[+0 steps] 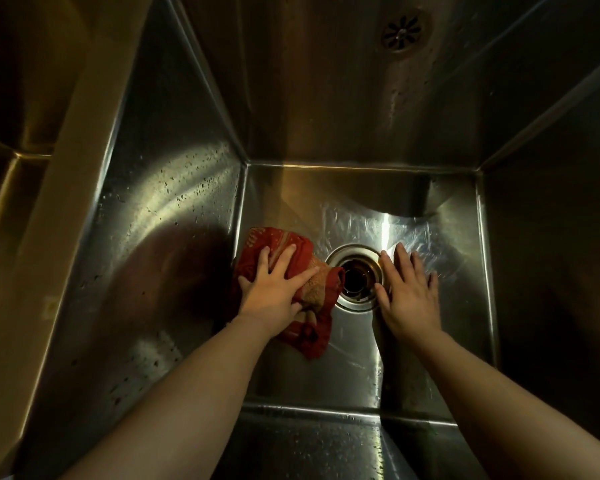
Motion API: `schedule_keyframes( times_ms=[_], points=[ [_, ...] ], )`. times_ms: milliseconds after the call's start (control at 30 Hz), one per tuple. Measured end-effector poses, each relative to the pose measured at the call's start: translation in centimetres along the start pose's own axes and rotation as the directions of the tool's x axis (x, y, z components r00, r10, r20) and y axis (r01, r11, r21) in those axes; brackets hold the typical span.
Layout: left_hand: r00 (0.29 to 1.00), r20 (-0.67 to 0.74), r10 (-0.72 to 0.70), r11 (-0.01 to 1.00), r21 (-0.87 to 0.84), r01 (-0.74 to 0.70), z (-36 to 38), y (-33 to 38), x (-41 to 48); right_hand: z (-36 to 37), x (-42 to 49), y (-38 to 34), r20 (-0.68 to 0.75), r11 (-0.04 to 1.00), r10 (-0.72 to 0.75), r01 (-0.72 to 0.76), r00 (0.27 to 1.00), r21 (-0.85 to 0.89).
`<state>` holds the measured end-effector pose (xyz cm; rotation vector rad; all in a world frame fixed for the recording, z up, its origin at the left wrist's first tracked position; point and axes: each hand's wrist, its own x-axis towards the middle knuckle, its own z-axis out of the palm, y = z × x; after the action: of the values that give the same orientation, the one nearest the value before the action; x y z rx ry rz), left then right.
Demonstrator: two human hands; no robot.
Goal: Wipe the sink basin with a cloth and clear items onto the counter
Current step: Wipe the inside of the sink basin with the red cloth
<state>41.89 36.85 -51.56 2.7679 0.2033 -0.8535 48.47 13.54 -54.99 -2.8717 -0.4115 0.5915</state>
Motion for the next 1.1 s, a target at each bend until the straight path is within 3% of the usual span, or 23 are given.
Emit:
schedule_keyframes(
  times_ms=[300, 500, 633, 867, 1100],
  points=[
    [0.954, -0.134, -0.268, 0.942, -0.243, 0.230, -0.7, 4.0, 2.7, 0.1, 0.1, 0.3, -0.001, 1.000, -0.021, 0.021, 1.000, -0.009],
    [0.977, -0.093, -0.191, 0.971, -0.162, 0.175, 0.1, 4.1, 1.1, -0.5, 0.1, 0.2, 0.016, 1.000, -0.016, 0.016, 1.000, 0.011],
    [0.982, -0.051, -0.181, 0.966, -0.195, 0.168, -1.2, 4.2, 1.7, -1.0, -0.1, 0.3, 0.001, 0.999, 0.017, -0.017, 1.000, 0.043],
    [0.942, -0.200, -0.269, 0.942, -0.257, 0.214, -0.5, 5.6, 2.7, -1.3, 0.0, 0.9, -0.006, 1.000, 0.012, -0.012, 1.000, 0.004],
    [0.918, -0.255, -0.305, 0.915, -0.347, 0.207, -2.5, 8.7, 5.8, -2.6, 0.9, 1.9, -0.042, 0.989, 0.110, -0.105, 0.993, 0.101]
  ],
)
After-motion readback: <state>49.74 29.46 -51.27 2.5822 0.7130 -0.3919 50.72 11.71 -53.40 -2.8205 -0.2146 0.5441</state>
